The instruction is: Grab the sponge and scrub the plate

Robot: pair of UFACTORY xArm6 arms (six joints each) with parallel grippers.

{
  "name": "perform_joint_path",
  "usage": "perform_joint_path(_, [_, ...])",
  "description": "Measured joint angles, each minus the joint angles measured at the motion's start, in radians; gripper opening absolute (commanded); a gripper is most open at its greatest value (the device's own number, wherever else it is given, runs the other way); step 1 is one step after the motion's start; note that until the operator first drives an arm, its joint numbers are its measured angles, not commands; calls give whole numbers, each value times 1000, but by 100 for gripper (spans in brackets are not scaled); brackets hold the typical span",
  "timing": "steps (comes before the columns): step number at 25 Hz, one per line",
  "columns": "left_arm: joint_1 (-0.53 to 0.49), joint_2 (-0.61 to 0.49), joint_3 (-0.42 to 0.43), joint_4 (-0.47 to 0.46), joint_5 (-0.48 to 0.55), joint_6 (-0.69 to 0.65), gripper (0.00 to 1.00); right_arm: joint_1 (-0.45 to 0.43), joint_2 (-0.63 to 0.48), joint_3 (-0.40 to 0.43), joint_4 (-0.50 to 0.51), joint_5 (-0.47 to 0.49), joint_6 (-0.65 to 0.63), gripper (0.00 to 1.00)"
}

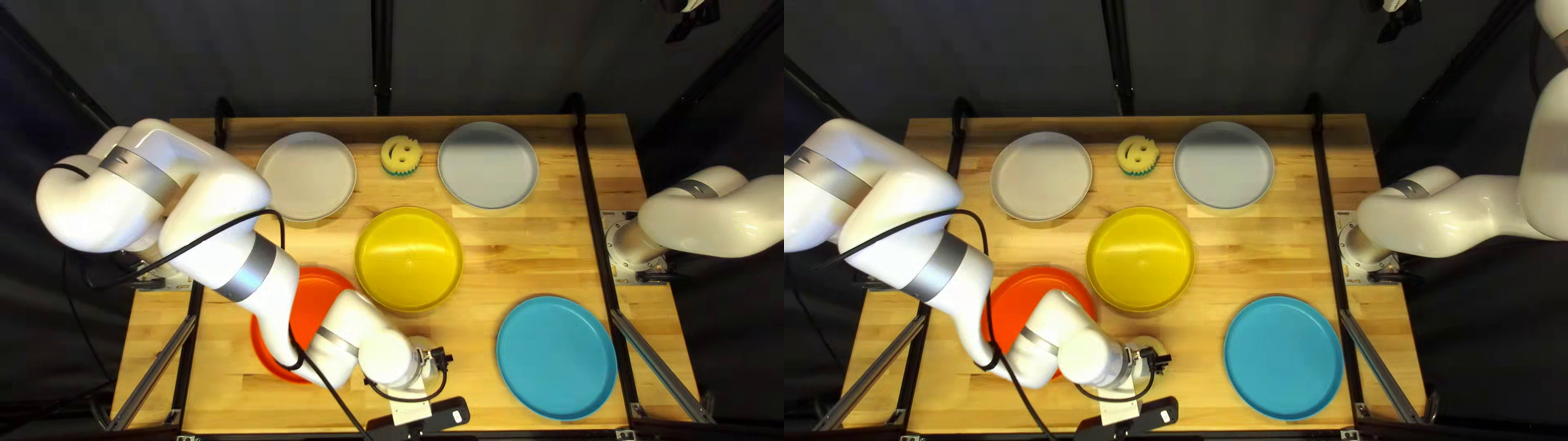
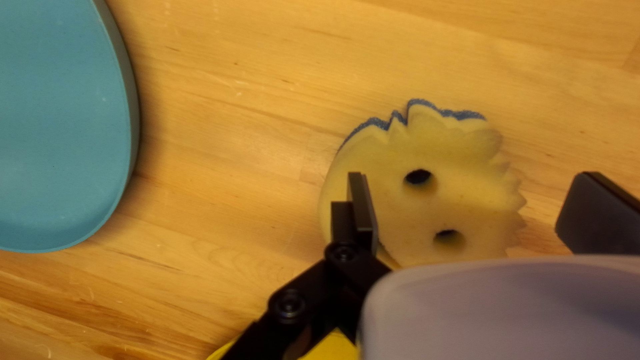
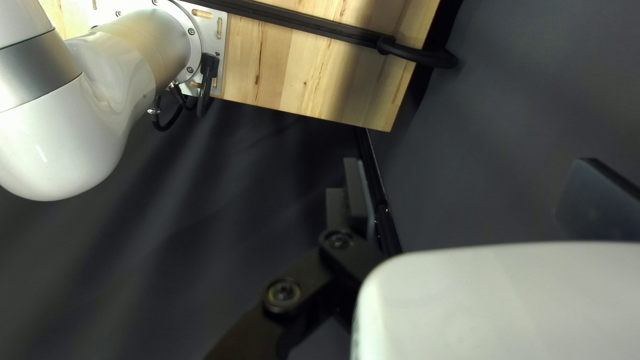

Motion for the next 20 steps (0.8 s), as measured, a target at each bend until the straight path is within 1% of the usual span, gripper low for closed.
perform_joint_path(7, [4,1,16,19,-16,-40,100,0,0,0,0,0,0,100])
perform_joint_path(9, [5,2,16,19,-17,-43,7,0,0,0,0,0,0,100])
perform_joint_path(10, [5,2,16,19,-17,-44,2,0,0,0,0,0,0,100])
perform_joint_path(11, [5,2,16,19,-17,-44,0,0,0,0,0,0,0,100])
perform_joint_path(18, [5,2,17,19,-18,-45,0,0,0,0,0,0,0,100])
perform_joint_path(20, [3,-4,26,30,-19,-68,0,0,0,0,0,0,0,100])
